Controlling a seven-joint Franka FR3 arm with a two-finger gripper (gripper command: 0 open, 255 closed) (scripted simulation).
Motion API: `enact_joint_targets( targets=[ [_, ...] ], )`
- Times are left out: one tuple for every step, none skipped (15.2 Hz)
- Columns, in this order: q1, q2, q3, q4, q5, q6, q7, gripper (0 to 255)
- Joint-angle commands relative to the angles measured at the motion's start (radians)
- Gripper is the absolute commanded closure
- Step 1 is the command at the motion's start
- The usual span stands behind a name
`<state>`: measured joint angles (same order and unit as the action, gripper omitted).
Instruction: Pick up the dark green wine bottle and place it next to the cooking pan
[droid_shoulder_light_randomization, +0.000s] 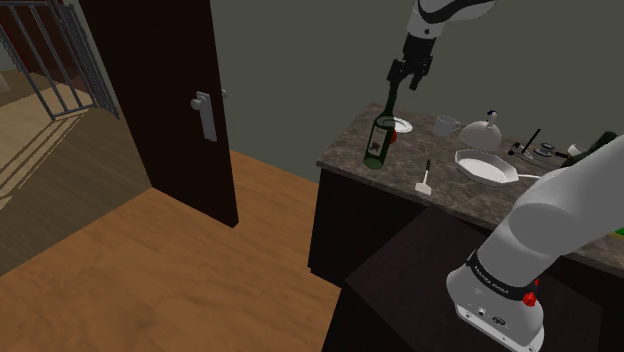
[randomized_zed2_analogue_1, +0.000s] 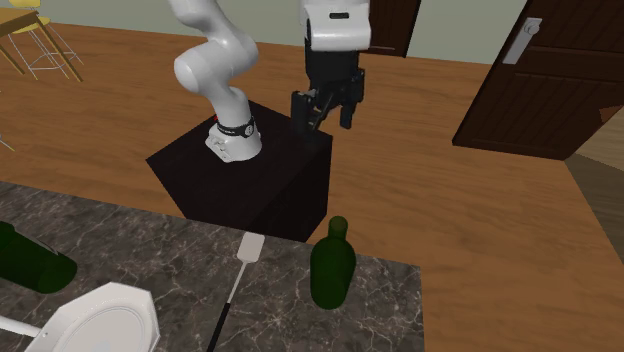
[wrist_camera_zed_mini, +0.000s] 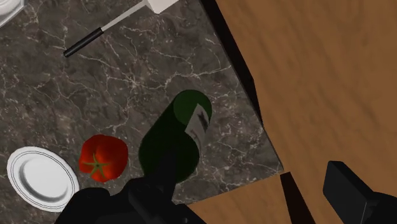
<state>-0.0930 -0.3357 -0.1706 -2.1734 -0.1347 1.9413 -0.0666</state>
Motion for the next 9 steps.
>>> enact_joint_targets(
  targets=[
    [-0.010, 0.062, -0.031, 0.041, 0.013, 0.027, -0.034, 0],
    [-0.014, 0.095, -0.045, 0.064, 0.022, 0.038, -0.050, 0],
    [-0.019, 0.128, -0.059, 0.088, 0.032, 0.049, -0.066, 0],
    [-0.023, 0.162, -0.072, 0.113, 0.044, 0.059, -0.083, 0],
    [-0.028, 0.196, -0.084, 0.139, 0.057, 0.068, -0.100, 0],
    [-0.034, 0.231, -0.096, 0.166, 0.071, 0.075, -0.118, 0],
    [-0.040, 0.266, -0.107, 0.195, 0.087, 0.081, -0.136, 0],
    [-0.046, 0.302, -0.117, 0.225, 0.104, 0.087, -0.154, 0],
    [-0.054, 0.338, -0.127, 0.257, 0.121, 0.090, -0.172, 0]
  ],
)
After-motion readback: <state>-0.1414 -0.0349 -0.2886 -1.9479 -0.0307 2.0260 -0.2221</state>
